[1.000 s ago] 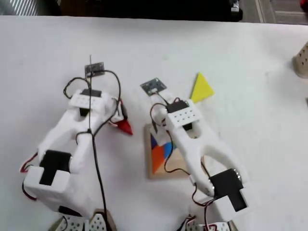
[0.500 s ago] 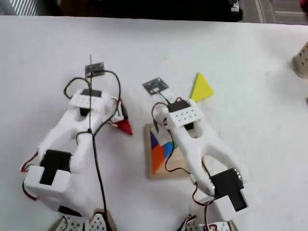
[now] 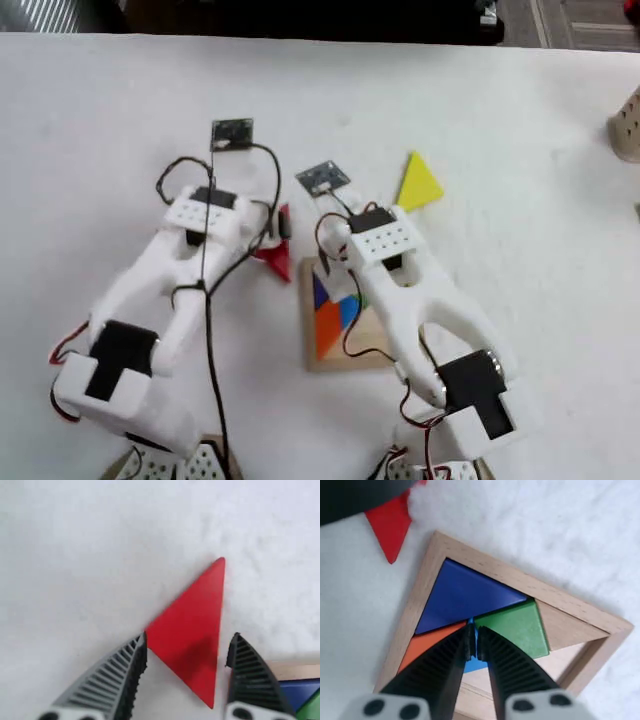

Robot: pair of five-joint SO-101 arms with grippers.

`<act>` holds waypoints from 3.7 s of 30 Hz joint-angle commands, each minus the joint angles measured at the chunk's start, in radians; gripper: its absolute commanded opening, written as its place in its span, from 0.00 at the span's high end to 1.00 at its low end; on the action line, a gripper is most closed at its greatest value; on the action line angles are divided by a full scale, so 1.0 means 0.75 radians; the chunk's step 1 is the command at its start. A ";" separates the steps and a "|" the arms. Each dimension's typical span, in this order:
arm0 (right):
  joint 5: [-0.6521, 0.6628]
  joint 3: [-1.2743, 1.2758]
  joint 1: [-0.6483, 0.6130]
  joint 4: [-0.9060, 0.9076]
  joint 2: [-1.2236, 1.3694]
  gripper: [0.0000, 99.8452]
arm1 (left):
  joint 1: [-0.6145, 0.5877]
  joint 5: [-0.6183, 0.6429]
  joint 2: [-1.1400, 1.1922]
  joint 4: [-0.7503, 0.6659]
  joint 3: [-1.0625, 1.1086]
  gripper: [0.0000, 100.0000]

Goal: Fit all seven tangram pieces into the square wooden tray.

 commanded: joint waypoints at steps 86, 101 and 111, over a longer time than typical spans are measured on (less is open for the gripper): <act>0.090 -0.025 0.079 -0.015 -0.071 0.98 | -0.054 -0.383 0.263 0.548 -0.589 0.75; 0.098 -0.025 0.079 -0.021 -0.069 0.98 | -0.058 -0.315 -0.046 0.200 -0.168 0.74; 0.100 -0.025 0.077 -0.017 -0.069 0.98 | -0.062 -0.260 0.302 0.430 -0.538 0.68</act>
